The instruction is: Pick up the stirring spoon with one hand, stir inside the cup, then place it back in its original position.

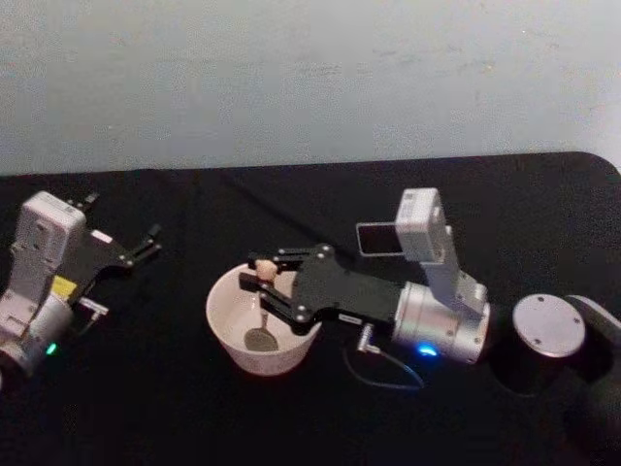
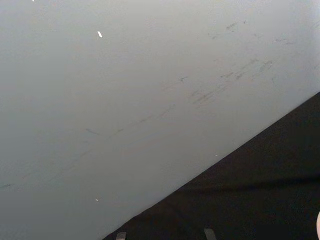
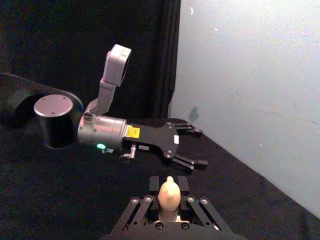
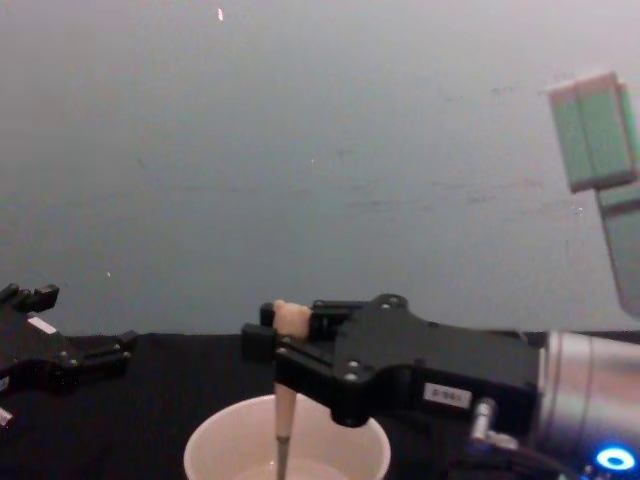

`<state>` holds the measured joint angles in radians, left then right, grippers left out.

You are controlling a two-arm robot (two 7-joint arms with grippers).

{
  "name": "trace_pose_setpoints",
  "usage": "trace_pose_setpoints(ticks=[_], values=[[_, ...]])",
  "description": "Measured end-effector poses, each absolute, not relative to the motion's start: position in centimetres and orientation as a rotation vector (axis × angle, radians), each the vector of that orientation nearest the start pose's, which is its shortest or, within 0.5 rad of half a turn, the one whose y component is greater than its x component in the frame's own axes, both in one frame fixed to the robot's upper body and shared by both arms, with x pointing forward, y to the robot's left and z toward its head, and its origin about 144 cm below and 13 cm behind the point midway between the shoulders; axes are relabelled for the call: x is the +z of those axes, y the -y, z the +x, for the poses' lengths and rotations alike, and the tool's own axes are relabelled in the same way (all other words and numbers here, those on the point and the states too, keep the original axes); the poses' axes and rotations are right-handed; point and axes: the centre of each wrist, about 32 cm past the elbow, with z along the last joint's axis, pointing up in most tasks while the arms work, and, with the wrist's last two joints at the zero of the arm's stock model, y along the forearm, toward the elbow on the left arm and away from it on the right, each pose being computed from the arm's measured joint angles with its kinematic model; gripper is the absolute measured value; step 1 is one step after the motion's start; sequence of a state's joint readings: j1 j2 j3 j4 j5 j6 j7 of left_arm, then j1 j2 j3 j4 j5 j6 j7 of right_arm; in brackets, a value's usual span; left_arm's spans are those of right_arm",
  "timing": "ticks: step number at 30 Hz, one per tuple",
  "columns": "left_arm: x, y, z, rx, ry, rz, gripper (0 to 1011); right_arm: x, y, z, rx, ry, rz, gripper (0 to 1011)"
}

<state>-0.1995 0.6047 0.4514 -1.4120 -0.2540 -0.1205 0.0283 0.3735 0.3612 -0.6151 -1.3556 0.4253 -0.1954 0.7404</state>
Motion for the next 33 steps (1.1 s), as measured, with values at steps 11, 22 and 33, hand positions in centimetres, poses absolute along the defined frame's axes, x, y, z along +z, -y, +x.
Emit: trace_pose_setpoints(ticks=[11,22,33], values=[[114.0,-31.0,48.9,1.248,0.285,0.304,1001,115.7,16.6,54.4,-0.41,0.135,0.014,211],[114.0,-31.0,48.9,1.248,0.285,0.304,1001,115.4,17.2,55.8,-0.473,0.157,-0.007,211],[114.0,-31.0,48.9,1.248,0.285,0.304,1001,115.4,17.6,55.8,-0.486,0.162,-0.009,211]])
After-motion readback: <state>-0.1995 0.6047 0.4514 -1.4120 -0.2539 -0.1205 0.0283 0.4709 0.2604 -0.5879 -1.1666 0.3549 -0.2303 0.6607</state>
